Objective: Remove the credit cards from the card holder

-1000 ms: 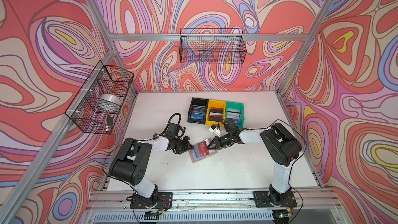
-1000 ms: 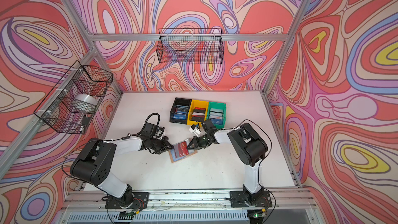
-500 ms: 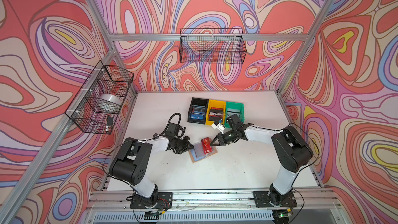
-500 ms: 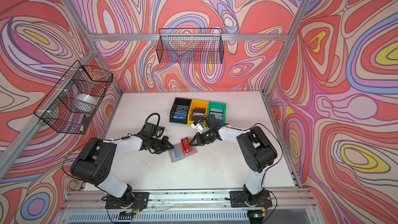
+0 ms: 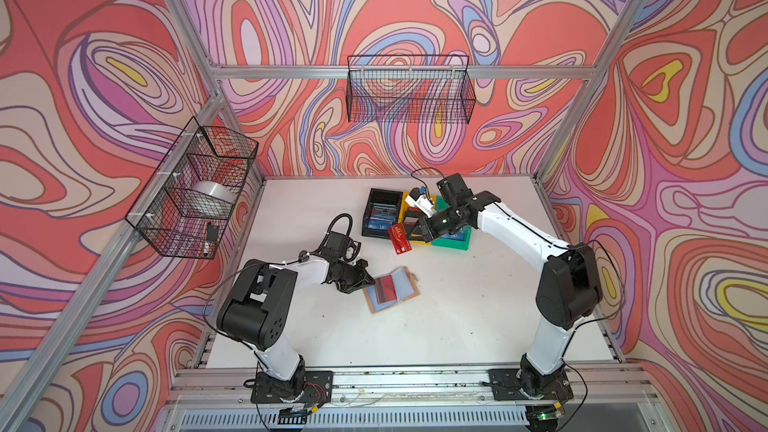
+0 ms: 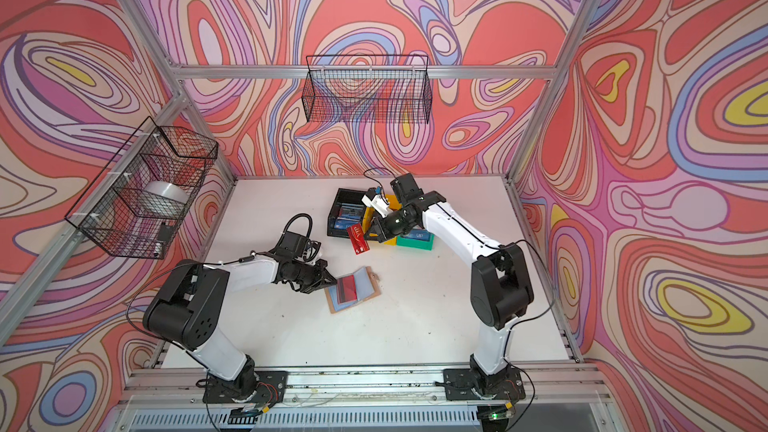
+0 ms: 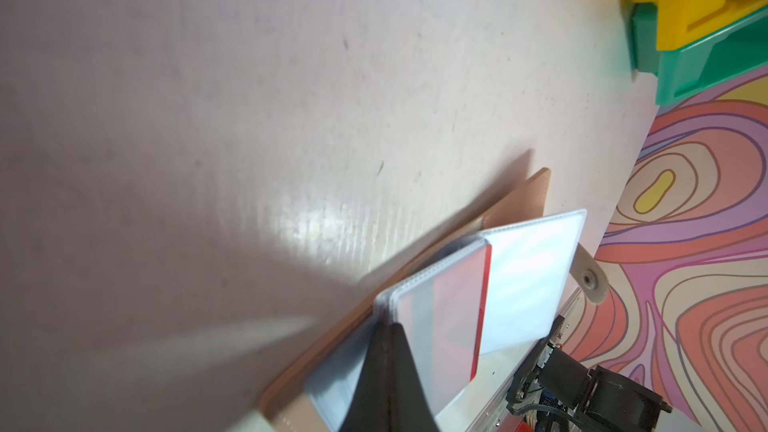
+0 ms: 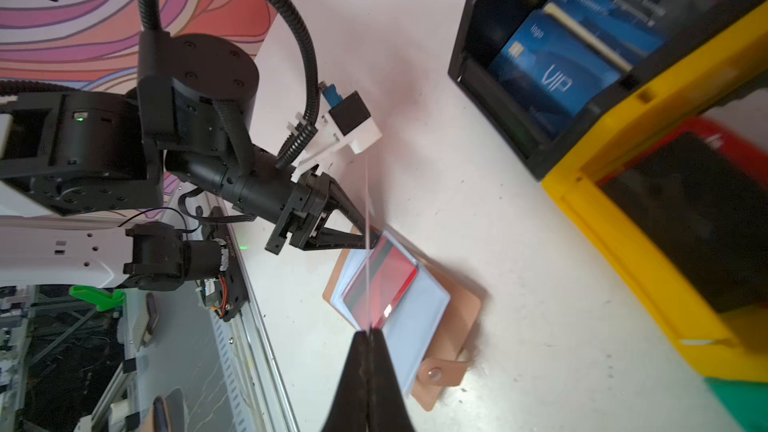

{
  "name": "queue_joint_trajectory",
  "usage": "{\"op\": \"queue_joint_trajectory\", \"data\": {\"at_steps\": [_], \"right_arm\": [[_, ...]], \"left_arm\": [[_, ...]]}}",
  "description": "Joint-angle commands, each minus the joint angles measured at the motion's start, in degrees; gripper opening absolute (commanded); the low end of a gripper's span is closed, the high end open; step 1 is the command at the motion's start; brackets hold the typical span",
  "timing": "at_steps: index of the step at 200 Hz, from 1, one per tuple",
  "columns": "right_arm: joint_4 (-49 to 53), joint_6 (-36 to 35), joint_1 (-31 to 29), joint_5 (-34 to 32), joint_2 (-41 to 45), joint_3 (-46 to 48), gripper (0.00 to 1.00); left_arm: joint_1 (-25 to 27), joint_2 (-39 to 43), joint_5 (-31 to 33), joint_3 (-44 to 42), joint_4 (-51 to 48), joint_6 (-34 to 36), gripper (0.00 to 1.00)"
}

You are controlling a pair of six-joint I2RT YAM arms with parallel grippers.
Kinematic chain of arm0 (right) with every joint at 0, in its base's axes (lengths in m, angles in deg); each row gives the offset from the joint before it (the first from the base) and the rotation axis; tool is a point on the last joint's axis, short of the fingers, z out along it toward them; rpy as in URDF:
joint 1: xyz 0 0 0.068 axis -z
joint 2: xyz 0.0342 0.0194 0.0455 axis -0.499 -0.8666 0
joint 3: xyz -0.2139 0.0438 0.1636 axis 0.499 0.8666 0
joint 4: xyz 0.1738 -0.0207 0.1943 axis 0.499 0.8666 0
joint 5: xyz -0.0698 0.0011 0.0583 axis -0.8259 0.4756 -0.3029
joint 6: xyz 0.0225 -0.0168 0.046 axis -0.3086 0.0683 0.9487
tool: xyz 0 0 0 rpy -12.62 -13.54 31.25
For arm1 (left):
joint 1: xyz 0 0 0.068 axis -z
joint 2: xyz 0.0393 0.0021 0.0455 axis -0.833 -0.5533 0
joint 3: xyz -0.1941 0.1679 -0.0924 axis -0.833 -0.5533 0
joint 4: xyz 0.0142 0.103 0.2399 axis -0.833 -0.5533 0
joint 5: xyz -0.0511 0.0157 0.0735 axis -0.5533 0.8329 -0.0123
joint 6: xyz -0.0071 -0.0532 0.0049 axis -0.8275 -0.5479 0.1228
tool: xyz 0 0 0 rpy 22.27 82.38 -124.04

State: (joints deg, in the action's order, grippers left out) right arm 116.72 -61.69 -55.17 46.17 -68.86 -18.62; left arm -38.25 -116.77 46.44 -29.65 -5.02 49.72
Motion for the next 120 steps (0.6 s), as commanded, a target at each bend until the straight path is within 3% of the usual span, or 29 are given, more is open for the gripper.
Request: {"op": "queue_joint_trajectory", "data": {"at_steps": [1,31,57,120], "right_arm": [[9.16,-5.18,1.59,-4.66,-5.49,-6.48,0.0],[13.56,-8.25,3.62,-8.51,-12.02,-17.72,0.0],[19.03,-11.88,4.96,-17.95,-18.12,-27.94,0.0],[21.1,-21.44,6.34,-24.22,-25.18,-37.95,0.0]], "left_arm": [[-0.09,-3.34,3.38,1.63,-4.8,2.52,0.0],[-0.1,-5.61,2.29,4.34,-5.9,3.73,0.0],[-0.12,-6.52,1.13,4.48,-5.48,3.51,0.0],[-0.09,-6.8,-1.04,3.94,-3.62,3.1,0.0]]}}
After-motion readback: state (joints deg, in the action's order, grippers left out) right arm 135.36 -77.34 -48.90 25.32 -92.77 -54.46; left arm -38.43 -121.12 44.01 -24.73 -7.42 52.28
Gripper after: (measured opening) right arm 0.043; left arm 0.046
